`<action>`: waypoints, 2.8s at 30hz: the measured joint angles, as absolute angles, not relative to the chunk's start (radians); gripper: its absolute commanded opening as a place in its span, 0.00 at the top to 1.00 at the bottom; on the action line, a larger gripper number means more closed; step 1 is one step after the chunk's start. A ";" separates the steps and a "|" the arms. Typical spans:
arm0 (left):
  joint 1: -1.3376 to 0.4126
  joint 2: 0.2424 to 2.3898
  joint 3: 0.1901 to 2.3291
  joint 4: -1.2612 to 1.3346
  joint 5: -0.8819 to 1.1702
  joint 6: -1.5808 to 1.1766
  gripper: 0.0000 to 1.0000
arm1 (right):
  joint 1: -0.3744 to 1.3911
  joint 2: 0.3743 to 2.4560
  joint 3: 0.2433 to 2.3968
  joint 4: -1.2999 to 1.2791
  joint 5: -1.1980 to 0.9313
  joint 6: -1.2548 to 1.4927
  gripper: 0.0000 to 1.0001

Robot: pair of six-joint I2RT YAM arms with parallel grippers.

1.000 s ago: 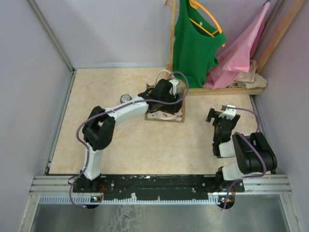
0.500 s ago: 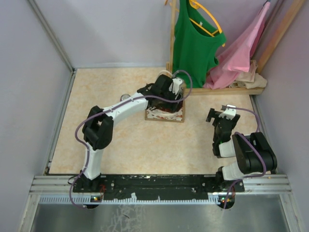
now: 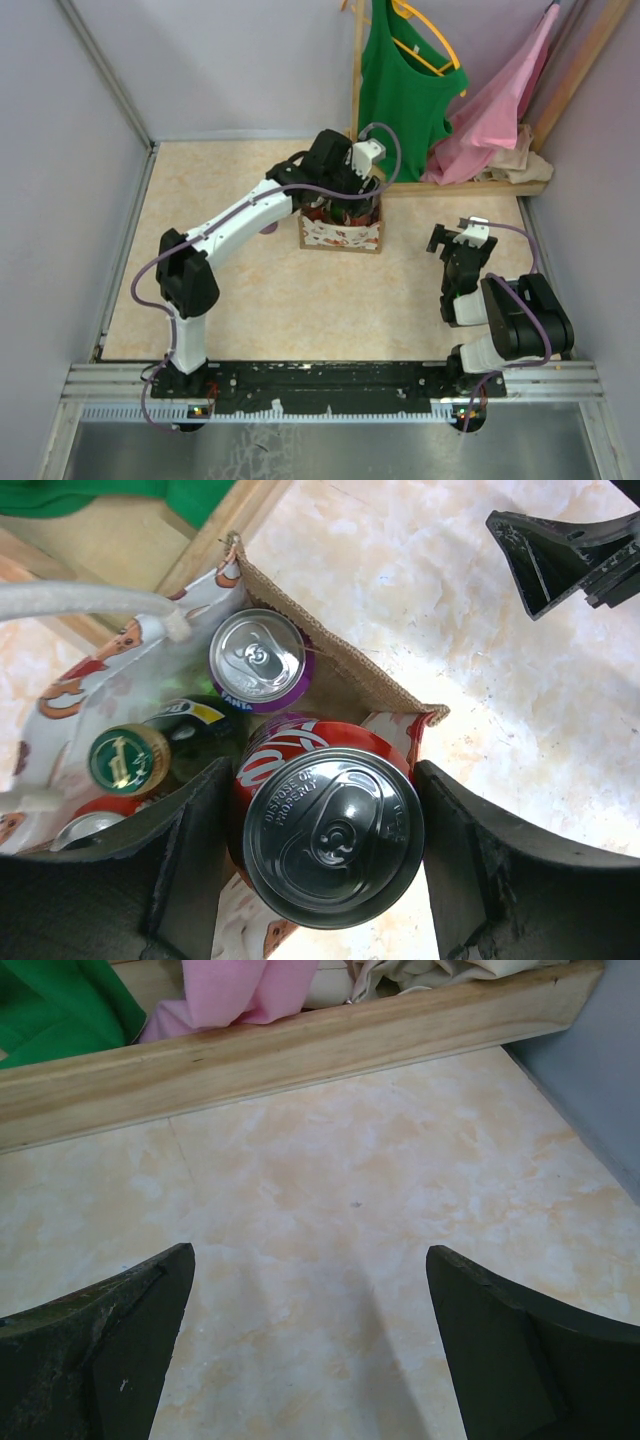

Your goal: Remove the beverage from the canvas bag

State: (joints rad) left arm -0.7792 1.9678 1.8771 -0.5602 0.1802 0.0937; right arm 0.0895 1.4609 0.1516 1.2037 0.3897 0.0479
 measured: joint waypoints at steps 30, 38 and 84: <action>-0.218 1.446 1.313 -0.378 -0.073 0.061 1.00 | 0.089 1.461 0.152 1.204 0.390 0.048 0.01; -0.086 1.449 1.051 -0.198 -0.071 -0.046 1.00 | 0.089 1.461 0.152 1.204 0.390 0.048 0.01; -0.103 1.517 1.072 -0.018 0.057 -0.127 0.06 | 0.089 1.461 0.152 1.204 0.390 0.048 0.01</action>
